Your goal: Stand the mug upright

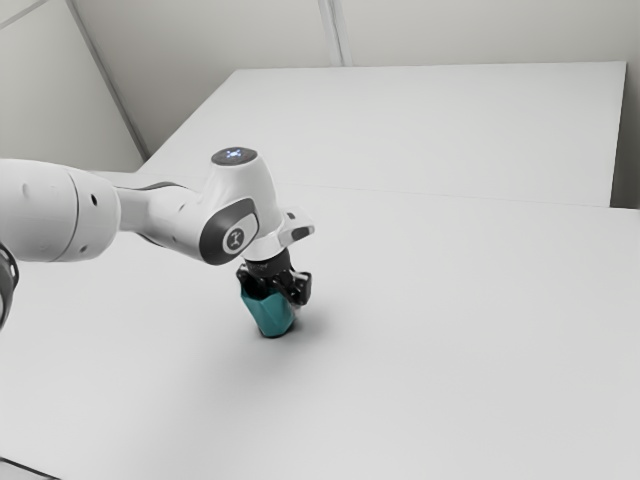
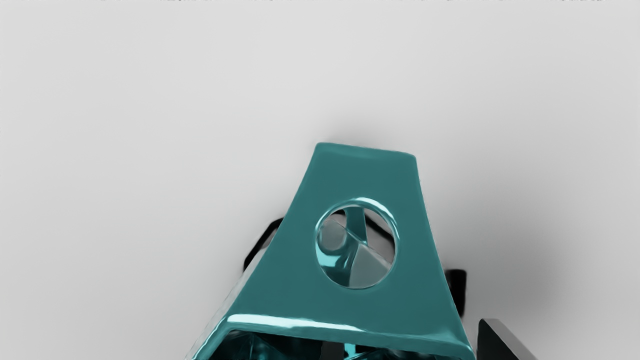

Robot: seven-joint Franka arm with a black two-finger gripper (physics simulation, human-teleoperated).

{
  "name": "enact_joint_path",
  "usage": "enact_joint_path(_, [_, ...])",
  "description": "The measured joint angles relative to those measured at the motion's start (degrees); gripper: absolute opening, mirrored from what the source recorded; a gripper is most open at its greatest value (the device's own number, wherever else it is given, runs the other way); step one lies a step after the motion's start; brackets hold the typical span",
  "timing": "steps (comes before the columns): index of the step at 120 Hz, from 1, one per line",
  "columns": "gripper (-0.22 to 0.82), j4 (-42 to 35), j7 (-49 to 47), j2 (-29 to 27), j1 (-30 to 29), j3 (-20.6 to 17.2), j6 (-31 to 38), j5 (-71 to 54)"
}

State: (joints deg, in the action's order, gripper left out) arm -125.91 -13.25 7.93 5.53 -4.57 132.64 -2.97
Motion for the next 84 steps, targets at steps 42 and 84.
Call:
enact_joint_path(42, [0.54, 3.0, 0.7, -9.6, 0.2, 0.2, -7.8, 0.7])
enact_joint_path(84, [0.59, 27.4, 2.0, -8.8, -4.5, 0.3, -27.7, 2.9])
